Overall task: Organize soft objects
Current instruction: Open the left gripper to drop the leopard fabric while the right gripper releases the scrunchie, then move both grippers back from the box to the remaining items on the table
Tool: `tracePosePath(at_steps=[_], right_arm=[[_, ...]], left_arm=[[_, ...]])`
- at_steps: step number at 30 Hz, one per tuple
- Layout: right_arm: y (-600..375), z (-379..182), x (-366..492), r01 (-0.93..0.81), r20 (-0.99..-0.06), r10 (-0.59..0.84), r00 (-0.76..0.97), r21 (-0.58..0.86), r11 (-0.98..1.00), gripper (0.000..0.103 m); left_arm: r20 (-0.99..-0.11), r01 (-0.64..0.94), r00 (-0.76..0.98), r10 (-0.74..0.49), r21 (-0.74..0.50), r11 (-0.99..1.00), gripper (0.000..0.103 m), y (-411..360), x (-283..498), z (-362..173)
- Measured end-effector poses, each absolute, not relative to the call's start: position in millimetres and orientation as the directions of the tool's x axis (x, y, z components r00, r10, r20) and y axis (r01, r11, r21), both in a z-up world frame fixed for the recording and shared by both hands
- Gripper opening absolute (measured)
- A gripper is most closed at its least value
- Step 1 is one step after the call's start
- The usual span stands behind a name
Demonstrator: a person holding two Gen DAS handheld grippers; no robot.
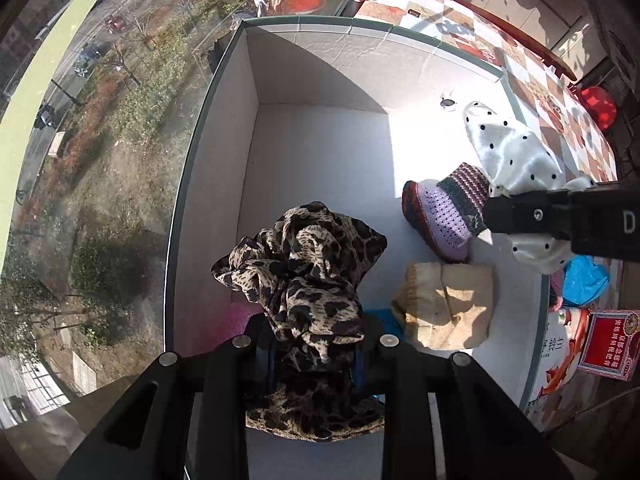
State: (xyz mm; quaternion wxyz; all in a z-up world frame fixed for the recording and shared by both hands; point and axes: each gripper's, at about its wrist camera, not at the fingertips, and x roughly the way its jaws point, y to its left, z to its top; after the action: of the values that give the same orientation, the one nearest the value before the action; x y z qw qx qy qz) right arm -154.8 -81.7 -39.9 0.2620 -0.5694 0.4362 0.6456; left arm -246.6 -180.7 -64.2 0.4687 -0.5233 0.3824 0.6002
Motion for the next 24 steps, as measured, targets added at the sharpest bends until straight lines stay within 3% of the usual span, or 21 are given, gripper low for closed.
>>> tracePosePath(at_steps=[12,14,15,16,17,18,20,23,24], right_arm=[[-86.2,-12.0,-166.0,-0.805,-0.961,-0.112,-0.253,0.273,-0.527,0.022],[-88.3,-10.3,-164.2,-0.801,-0.958,-0.111,-0.263,0.281,-0.529,0.022],[-87.8,-13.3,-165.0,-0.797,-0.958,-0.109,-0.266,0.282,-0.533,0.023],[-88.4,-10.3,-163.7,-0.795,-0.957,-0.107,-0.271,0.285,-0.536,0.028],[-88.3,-7.9,-162.1,-0.793,-0.956,-0.103,-0.274,0.285,-0.538,0.039],[-90.6,-3.2,-158.3,-0.793,-0.954,-0.097,-0.282,0.289,-0.536,0.048],[-88.0,1.8,-155.1,-0.796,-0.948,-0.086,-0.305,0.303,-0.523,0.075],[-83.7,9.1,-148.1,-0.808,-0.940,-0.078,-0.331,0.326,-0.490,0.102],[-81.8,13.5,-144.1,-0.812,-0.936,-0.077,-0.345,0.338,-0.476,0.102]], left_arm=[[-0.984,-0.969,-0.030,0.173,-0.013,-0.246,0.031,-192.4,-238.0,-47.5],[-0.984,-0.970,-0.027,0.177,-0.017,-0.242,0.039,-191.1,-236.3,-45.6],[-0.983,-0.971,-0.022,0.183,-0.023,-0.239,0.050,-192.0,-235.1,-43.9],[-0.981,-0.971,-0.017,0.195,-0.030,-0.236,0.065,-193.4,-234.2,-41.3],[-0.976,-0.971,-0.014,0.219,-0.038,-0.235,0.072,-195.4,-233.6,-37.1],[-0.968,-0.970,-0.015,0.252,-0.046,-0.237,0.086,-197.3,-232.8,-31.5],[-0.954,-0.968,-0.008,0.298,-0.068,-0.243,0.103,-202.0,-232.8,-22.0],[-0.937,-0.955,0.033,0.346,-0.132,-0.266,0.103,-206.5,-236.4,-14.0],[-0.934,-0.952,0.047,0.355,-0.150,-0.268,0.103,-206.7,-237.2,-11.6]])
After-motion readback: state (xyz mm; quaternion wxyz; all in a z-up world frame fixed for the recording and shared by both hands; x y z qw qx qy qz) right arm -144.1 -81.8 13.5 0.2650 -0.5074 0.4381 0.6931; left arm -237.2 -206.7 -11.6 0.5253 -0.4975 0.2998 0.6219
